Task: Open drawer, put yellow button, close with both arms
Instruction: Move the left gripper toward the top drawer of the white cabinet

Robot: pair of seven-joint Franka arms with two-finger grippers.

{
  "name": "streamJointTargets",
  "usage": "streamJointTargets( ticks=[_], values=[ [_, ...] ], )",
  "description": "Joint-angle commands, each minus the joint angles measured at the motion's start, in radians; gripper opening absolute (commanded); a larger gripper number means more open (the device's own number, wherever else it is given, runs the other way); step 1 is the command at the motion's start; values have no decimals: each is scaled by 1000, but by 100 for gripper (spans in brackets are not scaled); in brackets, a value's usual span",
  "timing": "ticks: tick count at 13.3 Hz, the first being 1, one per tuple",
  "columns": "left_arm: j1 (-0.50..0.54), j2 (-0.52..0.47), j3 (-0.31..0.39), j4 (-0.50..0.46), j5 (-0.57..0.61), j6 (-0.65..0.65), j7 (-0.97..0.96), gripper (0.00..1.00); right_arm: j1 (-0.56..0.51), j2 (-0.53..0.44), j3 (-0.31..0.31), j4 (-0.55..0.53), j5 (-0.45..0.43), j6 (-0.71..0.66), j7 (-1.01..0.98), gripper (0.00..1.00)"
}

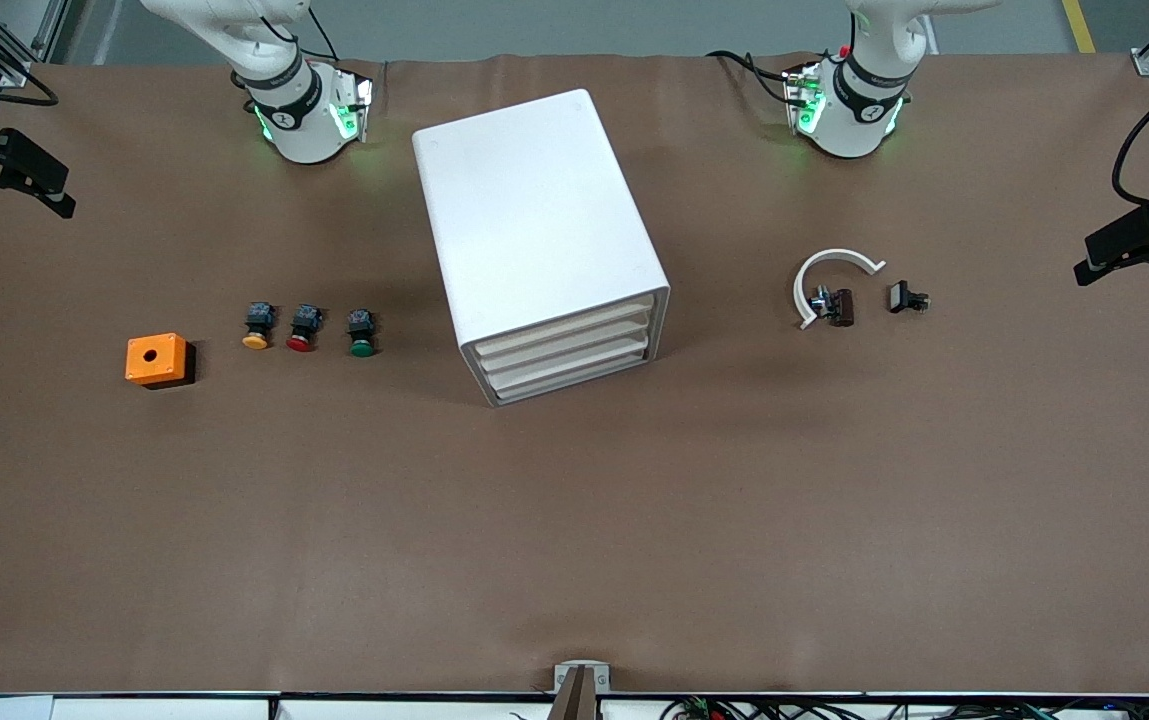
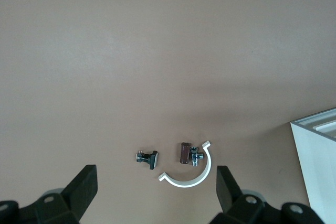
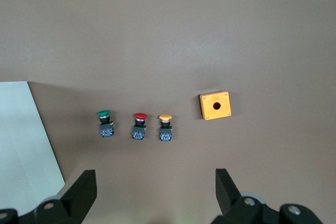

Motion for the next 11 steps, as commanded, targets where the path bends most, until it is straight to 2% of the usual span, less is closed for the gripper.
streamJointTargets(
  ticks=[1, 6, 9, 11],
  values=[
    [-2, -7, -6, -6, 31, -1, -19, 100, 4, -15, -4, -6, -3, -7, 5, 100],
    [-11, 40, -24, -6, 39, 7, -5, 100, 6, -15, -2, -6, -2, -8, 7, 100],
    [-81, 123, -39, -6, 24, 45, -11, 100, 4, -15, -2, -6, -2, -8, 7, 100],
    [-168, 189, -41, -5, 22, 86, -9, 100, 4, -15, -4, -6, -2, -8, 7, 100]
  ],
)
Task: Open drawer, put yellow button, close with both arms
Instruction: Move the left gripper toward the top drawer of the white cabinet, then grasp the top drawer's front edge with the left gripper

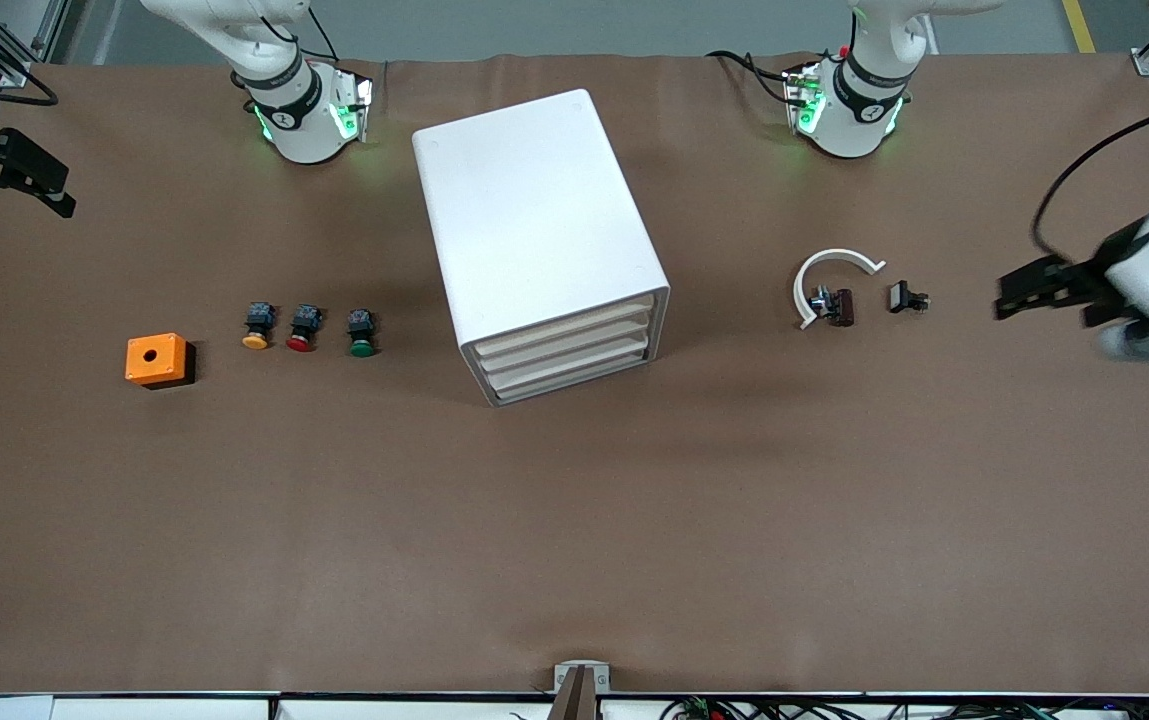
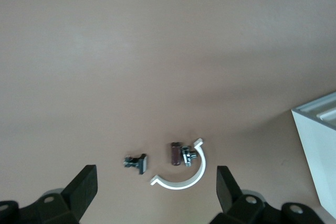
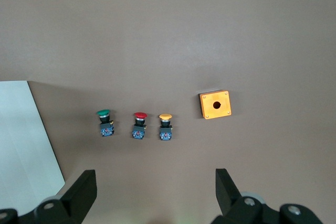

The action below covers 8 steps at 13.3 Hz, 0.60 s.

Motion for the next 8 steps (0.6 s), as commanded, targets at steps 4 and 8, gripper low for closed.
streamJointTargets(
  ticks=[4, 8],
  values=[
    [-109, 191, -5, 19, -332, 50, 28, 100, 3, -11, -4, 3, -2, -5, 7, 100],
    [-180, 262, -11, 19, -494, 53, 143, 100, 0, -9, -5, 9, -2, -5, 10, 100]
  ],
)
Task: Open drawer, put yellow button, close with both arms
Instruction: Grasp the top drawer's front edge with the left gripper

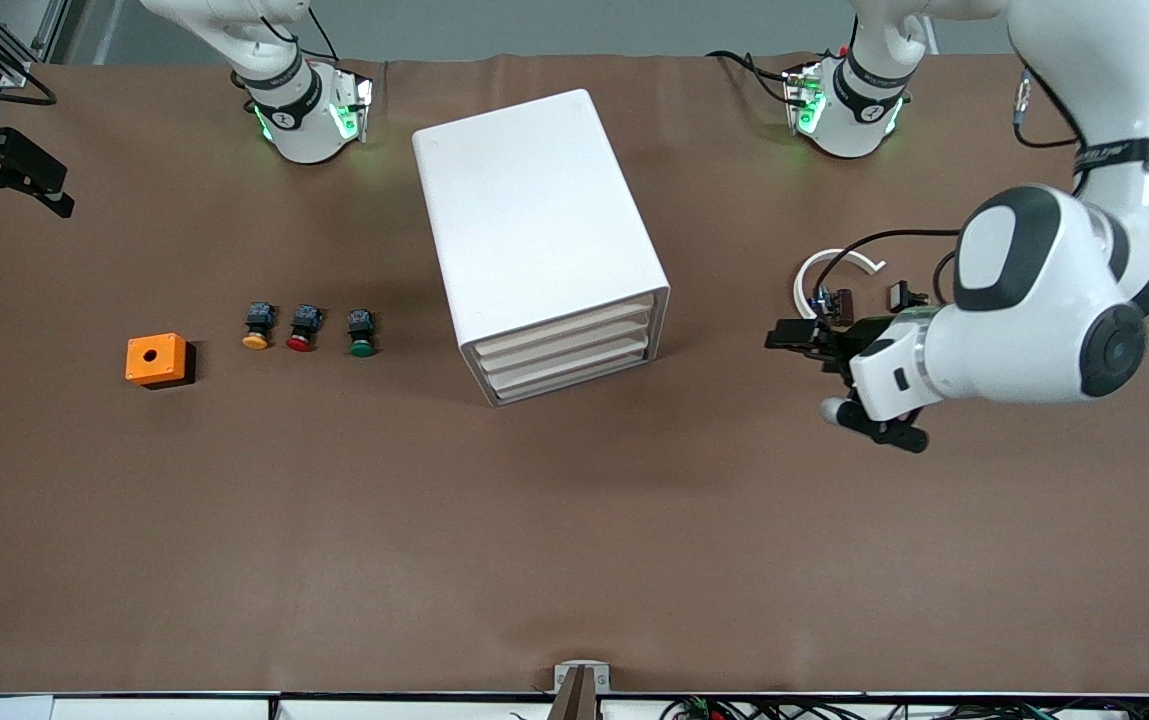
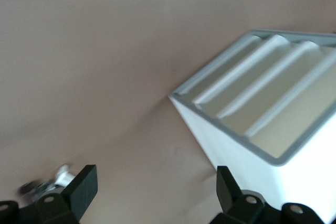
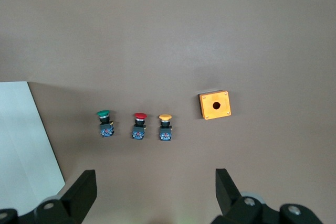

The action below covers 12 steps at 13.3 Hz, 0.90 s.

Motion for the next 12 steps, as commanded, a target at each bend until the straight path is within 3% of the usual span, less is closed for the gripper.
streamJointTargets(
  ticks=[1, 6, 9, 12],
  values=[
    [-72, 19, -2, 20, -35, 3, 52, 100, -2, -9, -4, 7, -2, -6, 9, 100],
    [-155, 79, -4, 22, -113, 40, 255, 100, -4, -9, -7, 7, -2, -9, 9, 100],
    [-148, 142, -2, 20, -226, 48, 512, 100, -5, -6, -9, 7, -1, -6, 8, 100],
    [-146, 186, -2, 22, -282, 48, 580, 100, -5, -4, -9, 16, -2, -9, 9, 100]
  ],
)
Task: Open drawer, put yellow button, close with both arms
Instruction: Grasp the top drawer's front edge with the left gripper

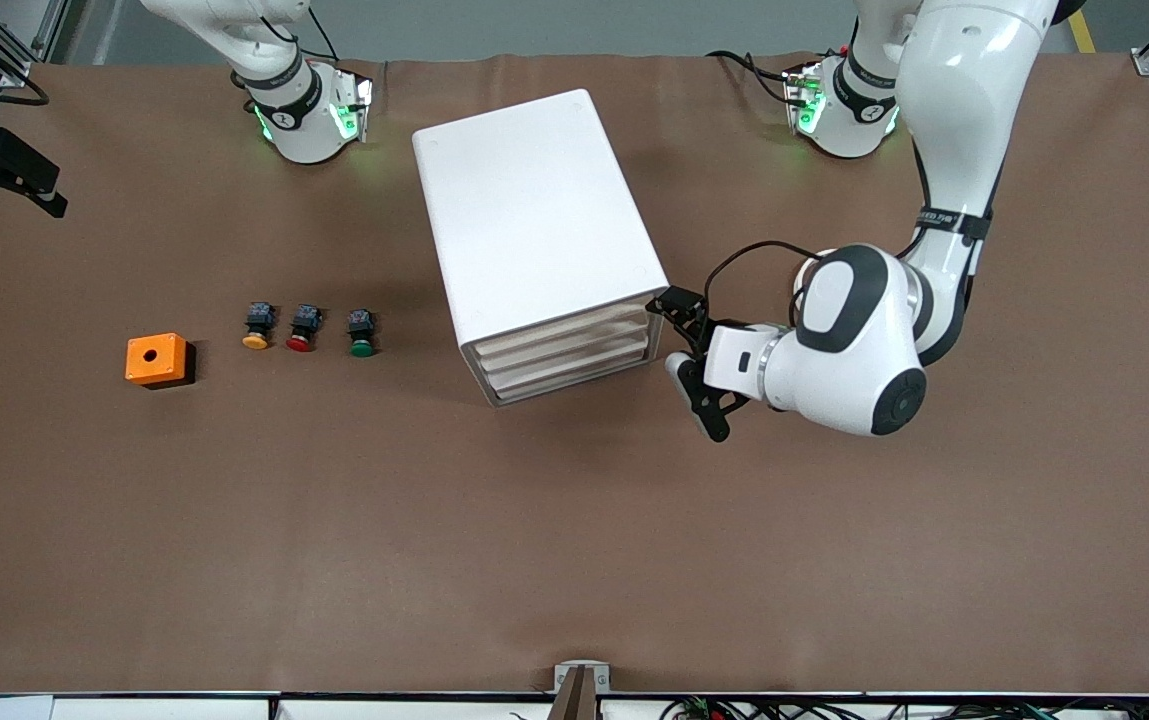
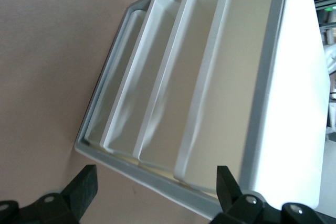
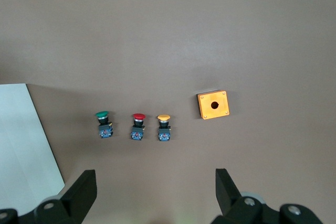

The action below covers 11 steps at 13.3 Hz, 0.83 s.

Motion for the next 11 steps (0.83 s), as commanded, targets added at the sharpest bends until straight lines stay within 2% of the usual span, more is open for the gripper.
streamJointTargets(
  ticks=[1, 6, 11],
  values=[
    [0, 33, 1, 18, -44, 0, 65, 100, -5, 0, 2, 23, -2, -9, 1, 100],
    [-22, 46, -1, 25, -177, 1, 157, 100, 6, 26, 10, 32, -13, -3, -3, 100],
    [-48, 92, -1, 47, -191, 1, 169, 100, -6, 104, 5, 47, -19, -7, -7, 100]
  ],
)
